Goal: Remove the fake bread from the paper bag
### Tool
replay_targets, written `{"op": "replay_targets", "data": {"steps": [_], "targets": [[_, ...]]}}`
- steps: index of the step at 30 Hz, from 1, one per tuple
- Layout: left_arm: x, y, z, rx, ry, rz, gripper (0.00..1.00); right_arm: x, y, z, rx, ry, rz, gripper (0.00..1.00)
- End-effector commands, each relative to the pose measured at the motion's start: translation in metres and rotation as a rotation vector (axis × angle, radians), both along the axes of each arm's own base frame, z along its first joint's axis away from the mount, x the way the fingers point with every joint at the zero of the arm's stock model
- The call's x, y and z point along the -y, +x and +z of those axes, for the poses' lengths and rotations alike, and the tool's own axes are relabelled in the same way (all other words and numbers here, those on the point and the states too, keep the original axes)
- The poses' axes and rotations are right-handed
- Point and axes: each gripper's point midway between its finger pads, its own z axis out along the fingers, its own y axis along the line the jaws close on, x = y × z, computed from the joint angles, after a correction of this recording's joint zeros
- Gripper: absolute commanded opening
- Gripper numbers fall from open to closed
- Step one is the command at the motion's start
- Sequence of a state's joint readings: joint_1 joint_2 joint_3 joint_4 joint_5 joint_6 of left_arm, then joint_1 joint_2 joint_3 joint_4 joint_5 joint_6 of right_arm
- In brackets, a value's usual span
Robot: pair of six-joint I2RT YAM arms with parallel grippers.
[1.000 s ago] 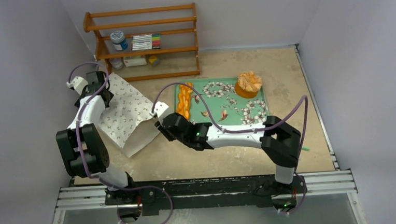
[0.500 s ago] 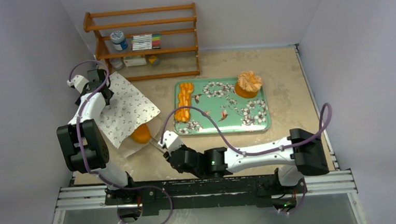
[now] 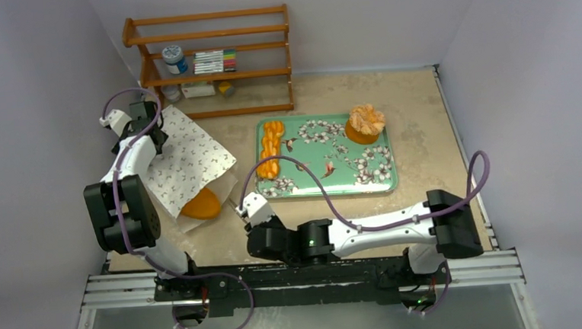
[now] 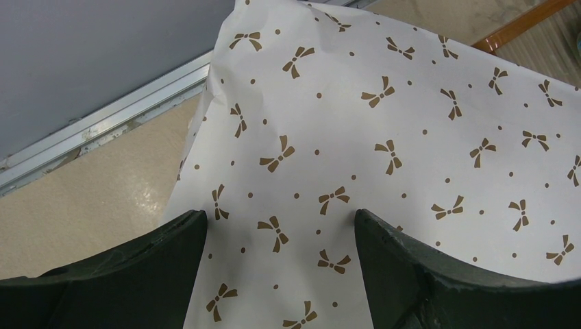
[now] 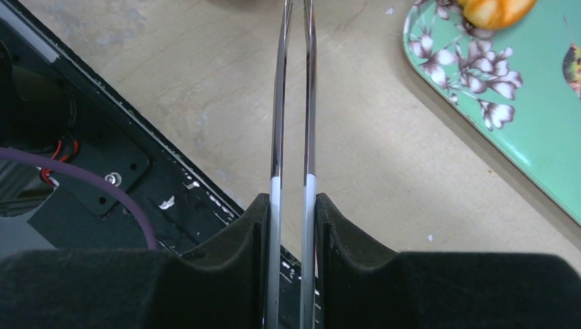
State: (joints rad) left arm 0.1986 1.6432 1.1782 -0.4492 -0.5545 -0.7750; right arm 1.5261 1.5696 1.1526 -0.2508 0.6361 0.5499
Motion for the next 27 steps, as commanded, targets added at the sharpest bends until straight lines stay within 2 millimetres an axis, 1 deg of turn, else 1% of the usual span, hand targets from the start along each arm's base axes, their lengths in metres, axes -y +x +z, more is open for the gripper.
{"op": "replay_targets", "data": {"steps": [1,3,8,10,12,14,15,18,22,25,27], "targets": [[0.012,0.027,0.023,0.123,-0.03,-0.033,0.78,-0.03,-0.004,0.026,0.003,0.072,0.033,0.0],[0.013,0.028,0.026,0.128,-0.029,-0.036,0.78,-0.044,-0.005,0.029,0.011,0.088,0.066,0.0],[0.014,0.024,0.024,0.12,-0.025,-0.039,0.78,-0.067,-0.001,0.026,0.022,0.065,0.102,0.06],[0.015,0.023,0.024,0.119,-0.025,-0.04,0.78,-0.072,0.002,0.031,0.029,0.065,0.1,0.13],[0.015,0.021,0.023,0.115,-0.023,-0.042,0.78,-0.074,0.006,0.035,0.026,0.073,0.1,0.26],[0.014,0.02,0.023,0.112,-0.021,-0.04,0.78,-0.076,0.009,0.039,0.021,0.083,0.104,0.36],[0.014,0.02,0.023,0.11,-0.021,-0.041,0.78,-0.075,0.01,0.038,0.018,0.081,0.108,0.38],[0.014,0.019,0.023,0.11,-0.02,-0.041,0.78,-0.076,0.013,0.033,0.007,0.072,0.113,0.4],[0.015,0.019,0.022,0.109,-0.022,-0.041,0.78,-0.076,0.015,0.026,-0.009,0.058,0.12,0.46],[0.015,0.019,0.021,0.108,-0.024,-0.042,0.78,-0.076,0.017,0.021,-0.028,0.069,0.132,0.47],[0.015,0.02,0.02,0.108,-0.025,-0.042,0.78,-0.076,0.023,0.019,-0.042,0.084,0.131,0.47]]}}
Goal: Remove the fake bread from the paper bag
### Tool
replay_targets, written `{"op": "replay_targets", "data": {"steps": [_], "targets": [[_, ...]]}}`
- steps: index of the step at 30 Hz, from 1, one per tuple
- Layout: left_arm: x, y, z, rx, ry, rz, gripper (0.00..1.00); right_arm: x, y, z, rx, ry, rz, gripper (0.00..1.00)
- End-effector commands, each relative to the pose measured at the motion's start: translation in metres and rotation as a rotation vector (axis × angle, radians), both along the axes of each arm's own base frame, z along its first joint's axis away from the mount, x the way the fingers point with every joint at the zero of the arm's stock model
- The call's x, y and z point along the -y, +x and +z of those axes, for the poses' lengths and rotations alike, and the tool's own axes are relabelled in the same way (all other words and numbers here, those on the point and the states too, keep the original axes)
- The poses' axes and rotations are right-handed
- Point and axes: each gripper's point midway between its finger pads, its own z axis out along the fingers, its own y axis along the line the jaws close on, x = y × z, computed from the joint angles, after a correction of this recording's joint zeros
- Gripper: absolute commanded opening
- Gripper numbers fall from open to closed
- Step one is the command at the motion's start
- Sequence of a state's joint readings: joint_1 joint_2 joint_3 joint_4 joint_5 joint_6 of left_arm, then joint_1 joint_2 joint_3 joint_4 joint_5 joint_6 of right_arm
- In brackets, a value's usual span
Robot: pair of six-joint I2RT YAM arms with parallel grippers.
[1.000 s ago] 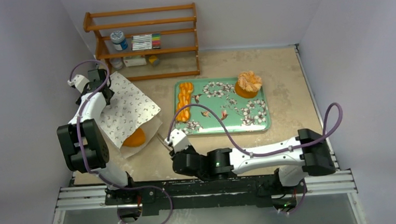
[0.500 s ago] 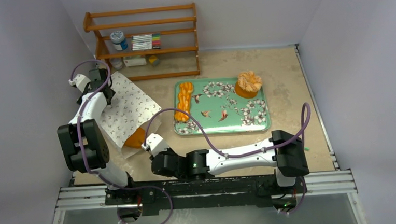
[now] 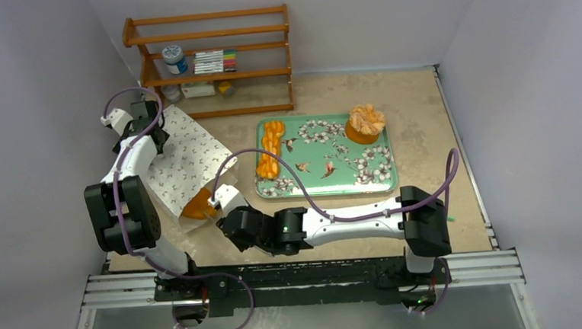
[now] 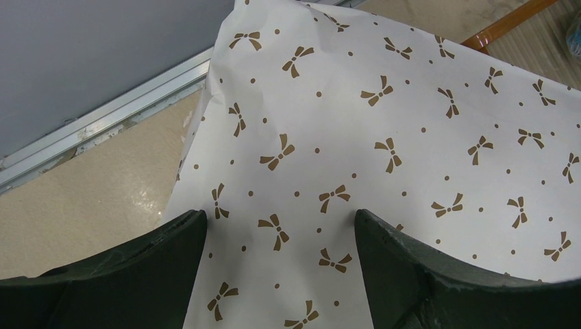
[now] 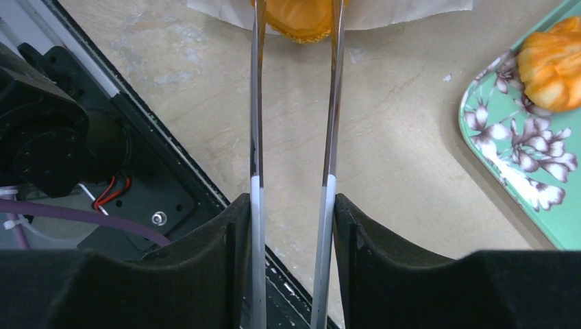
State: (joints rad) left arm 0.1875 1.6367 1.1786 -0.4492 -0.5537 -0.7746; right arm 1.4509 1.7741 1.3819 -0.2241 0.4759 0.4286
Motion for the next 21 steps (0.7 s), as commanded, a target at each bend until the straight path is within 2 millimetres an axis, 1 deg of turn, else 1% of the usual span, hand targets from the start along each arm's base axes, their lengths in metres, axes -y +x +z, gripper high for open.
{"op": "replay_targets", "data": {"steps": [1,8,13,21], "targets": [[0.011,0.018,0.017,0.101,-0.026,-0.03,0.78,-0.013,0.01,0.018,-0.019,0.098,0.019,0.47],[0.011,0.016,0.012,0.09,-0.024,-0.031,0.78,-0.015,0.031,0.007,-0.061,0.128,0.013,0.49],[0.011,0.017,0.013,0.095,-0.024,-0.031,0.78,-0.015,0.043,0.005,-0.065,0.136,0.003,0.5],[0.011,0.018,0.01,0.095,-0.031,-0.031,0.78,-0.021,0.05,-0.01,-0.147,0.169,0.048,0.5]]}}
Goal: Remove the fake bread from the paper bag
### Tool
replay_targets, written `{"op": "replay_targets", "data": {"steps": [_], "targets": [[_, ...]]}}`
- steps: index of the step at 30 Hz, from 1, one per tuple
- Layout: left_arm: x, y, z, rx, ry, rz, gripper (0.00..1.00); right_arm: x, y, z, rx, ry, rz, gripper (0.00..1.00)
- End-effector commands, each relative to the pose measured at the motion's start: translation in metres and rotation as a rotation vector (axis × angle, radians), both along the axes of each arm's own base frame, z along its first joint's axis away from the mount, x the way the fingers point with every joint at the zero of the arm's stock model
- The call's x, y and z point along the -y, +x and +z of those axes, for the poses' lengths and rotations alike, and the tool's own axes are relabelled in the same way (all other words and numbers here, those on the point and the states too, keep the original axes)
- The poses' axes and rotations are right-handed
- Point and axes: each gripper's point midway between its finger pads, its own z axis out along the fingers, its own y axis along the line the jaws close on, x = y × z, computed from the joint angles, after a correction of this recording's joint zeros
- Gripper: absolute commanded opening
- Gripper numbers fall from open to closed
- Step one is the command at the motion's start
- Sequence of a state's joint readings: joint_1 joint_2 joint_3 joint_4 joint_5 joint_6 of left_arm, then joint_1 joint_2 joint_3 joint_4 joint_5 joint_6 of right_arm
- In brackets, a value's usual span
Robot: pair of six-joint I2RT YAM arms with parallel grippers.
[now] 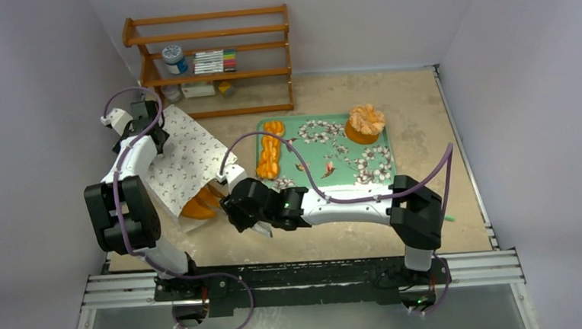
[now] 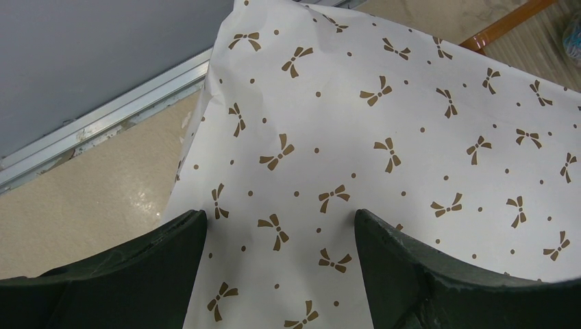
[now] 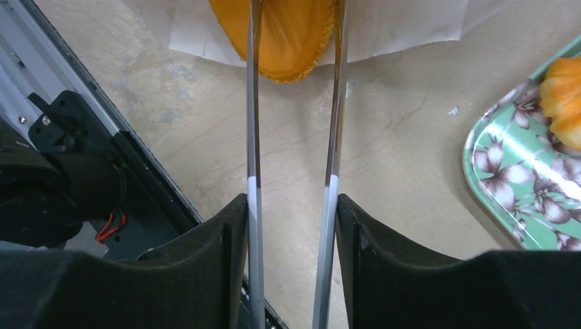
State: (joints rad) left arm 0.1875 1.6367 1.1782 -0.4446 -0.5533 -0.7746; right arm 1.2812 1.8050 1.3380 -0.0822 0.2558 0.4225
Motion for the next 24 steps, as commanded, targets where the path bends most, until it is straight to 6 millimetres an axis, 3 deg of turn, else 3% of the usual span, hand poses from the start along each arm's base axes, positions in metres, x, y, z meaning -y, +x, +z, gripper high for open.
{"op": "replay_targets", "data": {"steps": [1,12,24], "targets": [[0.012,0.017,0.01,0.091,-0.031,-0.031,0.78,-0.013,0.003,0.005,-0.029,0.081,0.042,0.5],[0.012,0.015,0.006,0.087,-0.035,-0.032,0.78,-0.001,0.011,-0.012,-0.099,0.104,0.024,0.55],[0.014,0.016,0.006,0.095,-0.04,-0.035,0.79,-0.005,0.008,-0.03,-0.207,0.157,0.085,0.55]]}}
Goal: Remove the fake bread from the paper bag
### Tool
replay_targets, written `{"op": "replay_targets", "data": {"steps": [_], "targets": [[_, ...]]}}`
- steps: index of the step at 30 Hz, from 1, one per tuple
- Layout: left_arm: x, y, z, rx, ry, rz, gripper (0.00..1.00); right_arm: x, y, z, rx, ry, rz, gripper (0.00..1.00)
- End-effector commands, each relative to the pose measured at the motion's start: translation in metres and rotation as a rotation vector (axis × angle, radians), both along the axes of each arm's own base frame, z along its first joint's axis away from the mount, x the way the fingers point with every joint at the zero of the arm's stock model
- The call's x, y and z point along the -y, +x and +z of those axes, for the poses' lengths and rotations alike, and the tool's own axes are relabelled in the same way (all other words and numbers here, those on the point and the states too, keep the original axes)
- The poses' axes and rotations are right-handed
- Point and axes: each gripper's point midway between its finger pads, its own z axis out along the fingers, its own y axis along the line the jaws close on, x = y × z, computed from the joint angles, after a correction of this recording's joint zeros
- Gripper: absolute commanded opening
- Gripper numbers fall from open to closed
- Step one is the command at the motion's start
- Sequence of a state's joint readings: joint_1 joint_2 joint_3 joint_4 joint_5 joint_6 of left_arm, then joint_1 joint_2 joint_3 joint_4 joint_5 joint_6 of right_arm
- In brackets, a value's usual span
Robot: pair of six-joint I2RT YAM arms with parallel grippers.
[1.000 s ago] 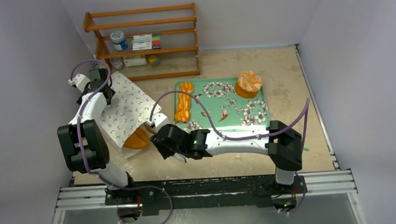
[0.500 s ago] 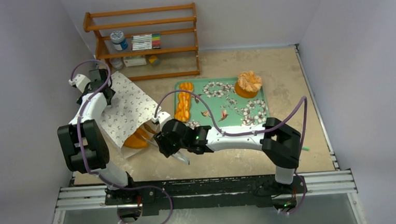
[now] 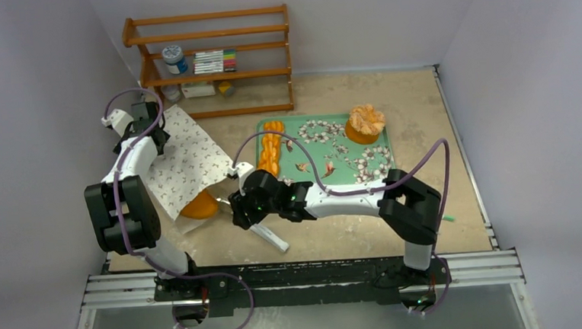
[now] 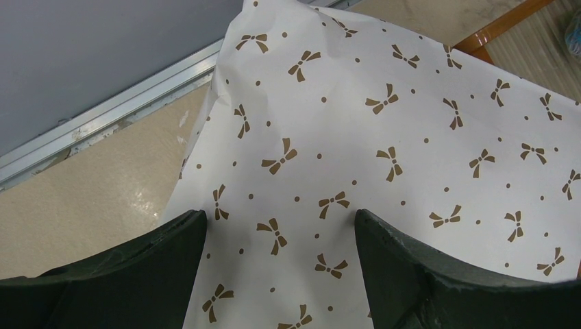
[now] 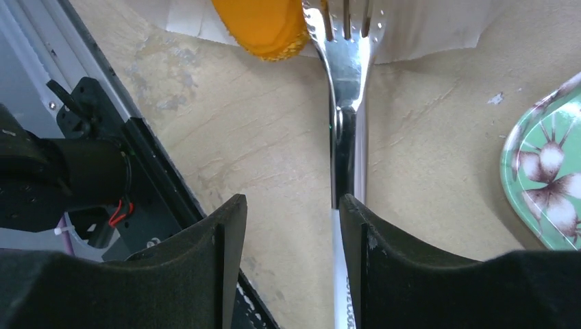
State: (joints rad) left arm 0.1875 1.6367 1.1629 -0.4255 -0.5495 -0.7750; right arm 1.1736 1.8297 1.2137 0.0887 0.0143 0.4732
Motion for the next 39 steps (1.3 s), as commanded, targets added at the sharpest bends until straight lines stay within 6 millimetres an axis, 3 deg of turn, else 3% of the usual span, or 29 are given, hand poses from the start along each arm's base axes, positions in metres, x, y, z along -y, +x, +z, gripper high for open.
{"op": "replay_targets", "data": {"steps": [1,9,12,18,26,28,39], "targets": [[0.013,0.015,0.011,0.092,-0.036,-0.031,0.78,-0.007,0.0,0.002,-0.041,0.064,0.028,0.55],[0.013,0.014,0.008,0.083,-0.036,-0.034,0.79,0.02,0.014,-0.003,0.051,-0.022,-0.034,0.55],[0.013,0.014,0.006,0.079,-0.038,-0.036,0.79,0.03,0.006,-0.01,0.04,-0.039,-0.007,0.56],[0.013,0.014,0.005,0.077,-0.04,-0.037,0.79,0.033,-0.009,-0.026,-0.012,-0.028,0.042,0.56],[0.014,0.014,0.002,0.069,-0.038,-0.04,0.79,0.04,-0.003,-0.03,-0.059,0.031,0.036,0.57],[0.013,0.013,0.001,0.065,-0.036,-0.038,0.79,0.047,-0.004,-0.04,-0.089,0.035,0.042,0.56],[0.012,0.013,-0.001,0.06,-0.033,-0.037,0.79,0.052,-0.02,-0.071,-0.205,0.057,0.11,0.47]]}}
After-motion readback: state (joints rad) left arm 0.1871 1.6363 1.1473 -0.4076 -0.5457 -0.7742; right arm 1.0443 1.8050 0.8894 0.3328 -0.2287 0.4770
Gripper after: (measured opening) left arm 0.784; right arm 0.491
